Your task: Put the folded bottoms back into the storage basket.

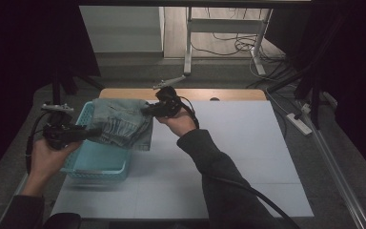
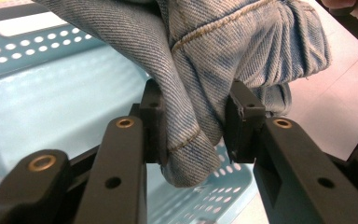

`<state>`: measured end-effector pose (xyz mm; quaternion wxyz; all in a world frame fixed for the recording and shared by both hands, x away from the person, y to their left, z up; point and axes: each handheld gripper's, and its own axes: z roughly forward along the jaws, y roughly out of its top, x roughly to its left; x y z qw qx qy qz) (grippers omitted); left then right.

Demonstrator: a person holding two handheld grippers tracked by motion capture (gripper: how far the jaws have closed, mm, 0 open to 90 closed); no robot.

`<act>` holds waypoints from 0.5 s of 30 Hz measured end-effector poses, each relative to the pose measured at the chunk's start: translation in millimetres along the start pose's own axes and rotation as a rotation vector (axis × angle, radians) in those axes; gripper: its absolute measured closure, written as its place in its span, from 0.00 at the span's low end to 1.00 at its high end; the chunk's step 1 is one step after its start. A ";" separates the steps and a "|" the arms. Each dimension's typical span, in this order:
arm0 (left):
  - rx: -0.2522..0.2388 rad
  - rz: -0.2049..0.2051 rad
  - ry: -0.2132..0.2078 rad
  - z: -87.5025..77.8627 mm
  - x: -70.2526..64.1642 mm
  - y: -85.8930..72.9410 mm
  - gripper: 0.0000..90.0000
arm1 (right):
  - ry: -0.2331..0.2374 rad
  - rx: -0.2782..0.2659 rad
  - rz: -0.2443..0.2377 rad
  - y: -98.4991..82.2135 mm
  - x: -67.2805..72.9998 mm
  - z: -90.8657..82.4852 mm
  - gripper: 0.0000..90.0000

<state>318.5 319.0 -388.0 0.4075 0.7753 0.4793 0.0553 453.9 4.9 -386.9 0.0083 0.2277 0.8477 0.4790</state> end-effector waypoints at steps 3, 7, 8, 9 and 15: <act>-0.003 -0.009 0.006 -5.4 7.2 -3.4 0.71 | 0.009 -0.005 0.004 2.7 2.3 6.9 0.83; -0.006 -0.018 0.019 -11.0 14.5 -7.7 0.71 | 0.010 -0.001 0.002 7.2 6.7 18.3 0.83; -0.007 -0.020 0.025 -12.6 16.5 -8.9 0.71 | 0.010 0.000 -0.001 8.6 7.6 21.2 0.83; -0.010 -0.022 0.032 -15.0 18.9 -10.6 0.71 | 0.011 0.000 -0.001 10.0 8.8 24.2 0.83; -0.023 -0.039 0.049 -26.5 31.1 -20.7 0.71 | 0.031 -0.007 -0.009 17.8 15.8 42.2 0.83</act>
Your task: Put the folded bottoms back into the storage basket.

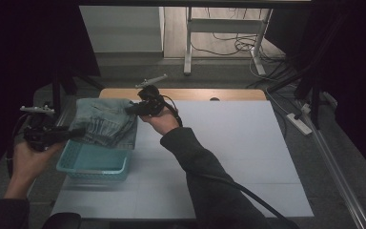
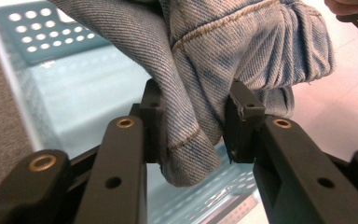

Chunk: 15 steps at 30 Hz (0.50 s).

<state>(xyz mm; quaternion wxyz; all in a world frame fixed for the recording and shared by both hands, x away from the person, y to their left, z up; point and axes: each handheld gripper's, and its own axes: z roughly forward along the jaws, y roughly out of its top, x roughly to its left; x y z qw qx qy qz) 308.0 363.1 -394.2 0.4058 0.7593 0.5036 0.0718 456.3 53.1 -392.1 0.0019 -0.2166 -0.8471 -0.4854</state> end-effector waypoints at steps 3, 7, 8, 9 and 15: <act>0.001 -0.008 0.015 -4.5 6.1 -4.6 0.72 | 0.003 0.005 -0.008 2.3 3.5 10.5 0.83; -0.003 -0.018 0.025 -9.7 14.7 -11.0 0.72 | 0.015 0.000 -0.006 3.1 8.3 23.1 0.83; 0.000 -0.021 0.027 -10.6 17.0 -12.7 0.72 | 0.015 0.000 -0.006 3.0 9.1 25.0 0.83; 0.000 -0.022 0.028 -11.0 18.3 -13.6 0.72 | 0.013 0.003 -0.008 3.0 10.5 28.0 0.83; 0.001 -0.038 0.034 -10.2 26.6 -22.3 0.72 | 0.013 0.009 -0.013 1.5 14.6 39.1 0.83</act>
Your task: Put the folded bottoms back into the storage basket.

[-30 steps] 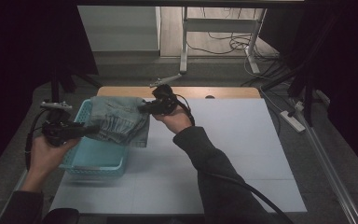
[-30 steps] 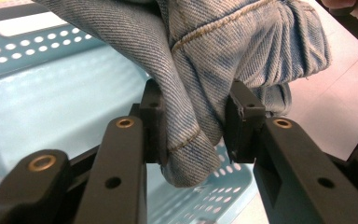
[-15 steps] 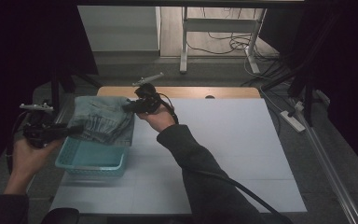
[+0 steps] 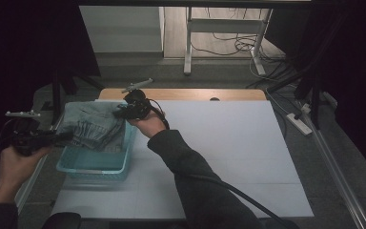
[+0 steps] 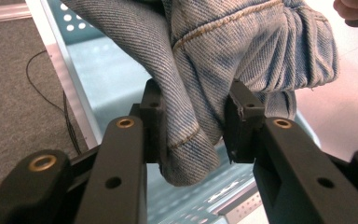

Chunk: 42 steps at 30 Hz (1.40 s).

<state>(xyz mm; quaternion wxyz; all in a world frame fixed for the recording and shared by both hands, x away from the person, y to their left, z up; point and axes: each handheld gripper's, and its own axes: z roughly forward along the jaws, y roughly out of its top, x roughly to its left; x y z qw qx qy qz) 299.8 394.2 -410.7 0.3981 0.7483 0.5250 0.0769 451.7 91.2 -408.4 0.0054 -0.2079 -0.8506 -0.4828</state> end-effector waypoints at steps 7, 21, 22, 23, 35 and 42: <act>0.021 -0.012 0.006 18.7 5.8 -10.8 0.71 | -0.026 0.040 0.002 -13.0 -3.3 11.5 0.83; 0.079 -0.021 0.039 47.0 9.4 -23.1 0.71 | -0.064 0.105 0.019 -36.6 -11.9 29.5 0.83; 0.083 -0.023 0.040 48.2 9.4 -23.6 0.70 | -0.068 0.111 0.018 -38.2 -11.7 30.9 0.83; 0.091 -0.025 0.043 50.1 9.6 -24.6 0.70 | -0.069 0.119 0.016 -38.9 -11.7 31.4 0.83; 0.146 -0.037 0.097 65.4 9.7 -24.6 0.68 | -0.091 0.157 0.020 -49.0 -14.9 39.3 0.82; 0.170 -0.026 0.129 69.7 8.4 -27.0 0.64 | -0.099 0.167 0.006 -49.6 -13.8 40.4 0.81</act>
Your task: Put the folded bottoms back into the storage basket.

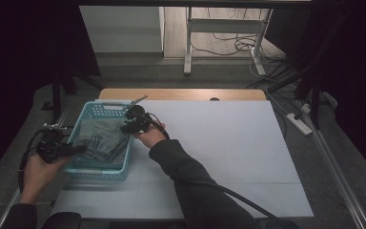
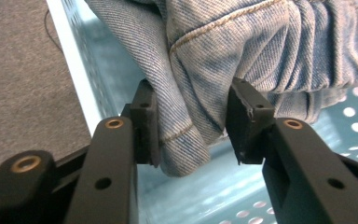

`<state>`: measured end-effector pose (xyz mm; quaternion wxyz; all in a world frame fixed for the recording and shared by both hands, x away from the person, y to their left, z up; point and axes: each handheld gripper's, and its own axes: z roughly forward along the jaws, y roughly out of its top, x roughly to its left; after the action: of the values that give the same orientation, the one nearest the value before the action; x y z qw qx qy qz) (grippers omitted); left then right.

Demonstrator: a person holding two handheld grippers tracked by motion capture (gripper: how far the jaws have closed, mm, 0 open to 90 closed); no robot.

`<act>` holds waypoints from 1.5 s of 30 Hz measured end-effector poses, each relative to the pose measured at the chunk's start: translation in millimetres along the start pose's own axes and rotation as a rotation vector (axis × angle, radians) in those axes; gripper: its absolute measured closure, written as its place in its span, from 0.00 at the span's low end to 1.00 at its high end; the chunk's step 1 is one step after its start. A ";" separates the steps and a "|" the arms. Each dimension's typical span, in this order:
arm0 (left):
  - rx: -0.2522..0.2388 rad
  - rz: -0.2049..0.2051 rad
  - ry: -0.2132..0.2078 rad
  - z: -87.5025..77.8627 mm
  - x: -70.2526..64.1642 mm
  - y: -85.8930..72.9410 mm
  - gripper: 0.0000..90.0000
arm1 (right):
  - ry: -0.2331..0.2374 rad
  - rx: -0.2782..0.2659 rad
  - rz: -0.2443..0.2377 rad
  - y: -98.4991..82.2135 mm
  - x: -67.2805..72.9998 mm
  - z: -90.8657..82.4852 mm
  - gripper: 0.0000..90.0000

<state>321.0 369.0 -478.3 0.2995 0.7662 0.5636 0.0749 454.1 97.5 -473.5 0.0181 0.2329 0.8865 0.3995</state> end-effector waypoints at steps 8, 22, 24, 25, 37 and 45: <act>0.007 0.019 0.040 2.9 -5.8 -2.9 0.52 | -0.015 0.011 -0.083 0.6 4.9 1.5 0.68; -0.157 -0.001 -0.073 -9.0 -13.9 -11.3 0.19 | -0.049 -0.044 -0.114 0.0 3.6 -10.0 0.31; -0.176 -0.006 -0.113 -11.3 -16.8 -11.9 0.18 | -0.051 -0.035 -0.104 -0.9 4.2 -12.1 0.29; -0.185 -0.007 -0.130 -12.1 -18.9 -12.4 0.18 | -0.052 -0.032 -0.100 -1.4 4.3 -13.0 0.28; -0.236 -0.005 -0.308 -19.5 -46.6 -23.4 0.04 | -0.023 -0.038 -0.041 -14.0 0.7 -30.8 0.15; -0.307 0.010 -0.345 -24.4 -60.9 -36.8 0.01 | -0.006 -0.038 -0.068 -20.8 4.5 -44.8 0.07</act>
<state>258.3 329.6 -465.0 0.5041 0.7159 0.4822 0.0289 432.1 56.2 -457.2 0.0390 0.2033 0.8862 0.4145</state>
